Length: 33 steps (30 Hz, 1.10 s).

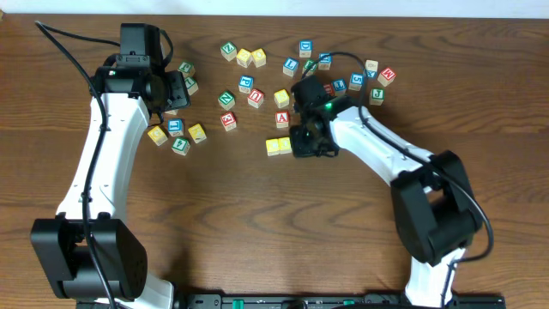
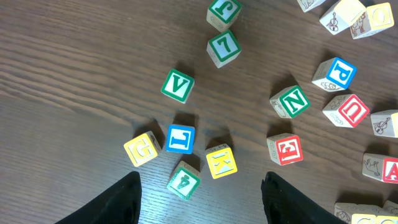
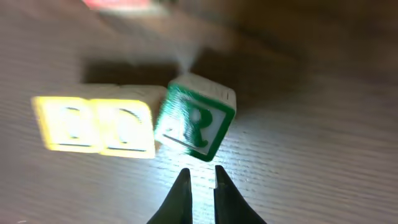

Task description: Spell out CORL

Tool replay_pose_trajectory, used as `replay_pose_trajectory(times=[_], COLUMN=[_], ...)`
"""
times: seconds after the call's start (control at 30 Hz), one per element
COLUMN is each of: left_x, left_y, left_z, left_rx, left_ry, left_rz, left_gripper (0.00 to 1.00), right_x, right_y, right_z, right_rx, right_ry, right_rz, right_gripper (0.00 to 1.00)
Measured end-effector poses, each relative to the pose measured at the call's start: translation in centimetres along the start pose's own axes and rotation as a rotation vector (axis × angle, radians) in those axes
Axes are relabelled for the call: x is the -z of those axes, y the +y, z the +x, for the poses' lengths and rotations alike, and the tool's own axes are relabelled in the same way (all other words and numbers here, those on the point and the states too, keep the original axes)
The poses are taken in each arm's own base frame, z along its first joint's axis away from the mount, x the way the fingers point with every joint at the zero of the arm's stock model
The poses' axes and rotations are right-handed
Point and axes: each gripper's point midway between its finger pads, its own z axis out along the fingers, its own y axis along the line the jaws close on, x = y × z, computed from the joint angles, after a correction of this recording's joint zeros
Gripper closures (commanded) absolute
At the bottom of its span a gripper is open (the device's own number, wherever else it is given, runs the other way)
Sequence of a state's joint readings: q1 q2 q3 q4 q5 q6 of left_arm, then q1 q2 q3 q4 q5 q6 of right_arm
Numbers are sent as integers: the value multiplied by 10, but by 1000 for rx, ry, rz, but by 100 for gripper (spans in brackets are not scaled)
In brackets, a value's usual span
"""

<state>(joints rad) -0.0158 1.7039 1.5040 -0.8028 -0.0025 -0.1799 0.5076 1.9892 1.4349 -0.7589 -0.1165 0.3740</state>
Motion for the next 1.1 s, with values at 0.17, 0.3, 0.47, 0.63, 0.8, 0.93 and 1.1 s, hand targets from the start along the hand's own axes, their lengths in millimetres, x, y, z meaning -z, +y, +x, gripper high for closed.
replay_pose_trajectory(times=[0.17, 0.3, 0.47, 0.63, 0.8, 0.93, 1.1], left_x=[0, 0, 0, 0, 0, 0, 0], left_y=[0, 0, 0, 0, 0, 0, 0], left_z=[0, 0, 0, 0, 0, 0, 0], left_rx=[0, 0, 0, 0, 0, 0, 0], left_ry=[-1, 0, 0, -1, 0, 0, 0], left_rz=[0, 0, 0, 0, 0, 0, 0], left_gripper=[39, 39, 39, 39, 39, 39, 39], right_x=[26, 23, 5, -8, -14, -19, -20], right_y=[1, -2, -4, -6, -7, -8, -2], right_z=[-31, -42, -47, -48, -48, -47, -45], right_rx=[-29, -56, -72, -77, -77, -76, -63], right_ry=[-133, -174, -178, -174, -170, -163, -164], right_rz=[-30, -20, -12, -5, -1, 4, 3], right_gripper=[92, 92, 92, 93, 93, 92, 92])
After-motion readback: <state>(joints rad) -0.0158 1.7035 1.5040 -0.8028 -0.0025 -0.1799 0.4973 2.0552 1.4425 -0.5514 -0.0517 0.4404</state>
